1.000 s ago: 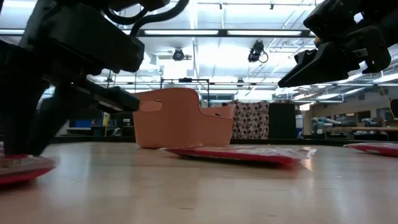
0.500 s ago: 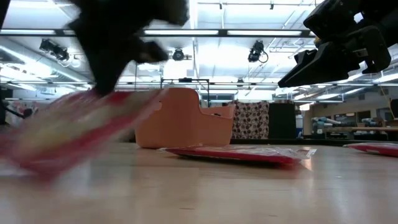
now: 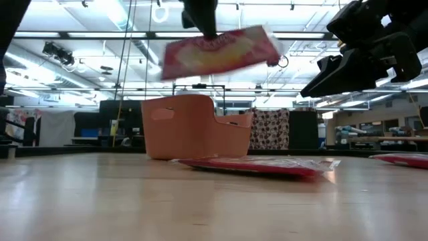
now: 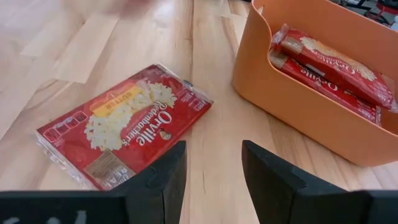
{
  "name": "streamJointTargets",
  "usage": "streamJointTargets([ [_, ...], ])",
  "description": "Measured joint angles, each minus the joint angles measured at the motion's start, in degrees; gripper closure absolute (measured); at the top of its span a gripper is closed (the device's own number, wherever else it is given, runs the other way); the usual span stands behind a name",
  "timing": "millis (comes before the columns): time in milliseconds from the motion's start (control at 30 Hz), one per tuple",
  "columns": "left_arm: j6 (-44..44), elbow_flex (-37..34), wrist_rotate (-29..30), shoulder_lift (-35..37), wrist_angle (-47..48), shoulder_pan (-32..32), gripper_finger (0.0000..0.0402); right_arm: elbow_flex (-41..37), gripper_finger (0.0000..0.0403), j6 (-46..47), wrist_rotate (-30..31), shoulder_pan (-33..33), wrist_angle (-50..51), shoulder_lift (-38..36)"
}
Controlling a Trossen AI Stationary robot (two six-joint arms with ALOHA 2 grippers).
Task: Sort popcorn bags into baskets
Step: Put the red popcorn bag into the orange bin
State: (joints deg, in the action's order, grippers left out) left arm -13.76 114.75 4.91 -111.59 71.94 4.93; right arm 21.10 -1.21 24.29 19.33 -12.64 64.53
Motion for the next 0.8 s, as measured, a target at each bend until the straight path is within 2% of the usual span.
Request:
streamJointTargets([
  [133, -1.49, 1.63, 6.04, 0.00, -0.27, -5.08, 0.0401, 0.00, 0.0243, 0.00, 0.05, 0.00, 0.04, 0.00],
  [233, -3.27, 1.42, 8.05, -0.02, -0.19, -9.43, 0.0400, 0.00, 0.0243, -0.02, 0.05, 0.00, 0.02, 0.00],
  [567, -6.17, 1.04, 7.92, -0.55, -1.24, -22.67, 0.0399, 0.00, 0.0243, 0.05, 0.07, -0.01, 0.85, 0.00],
  [700, -6.69, 0.97, 3.18, -2.10, 0.01, -26.19, 0.0397, 0.00, 0.0243, 0.18, 0.07, 0.00, 1.10, 0.00],
  [800, -6.80, 0.97, 1.71, -3.73, 1.40, -27.50, 0.0389, 0.00, 0.0243, 0.58, 0.07, 0.00, 1.57, 0.00],
])
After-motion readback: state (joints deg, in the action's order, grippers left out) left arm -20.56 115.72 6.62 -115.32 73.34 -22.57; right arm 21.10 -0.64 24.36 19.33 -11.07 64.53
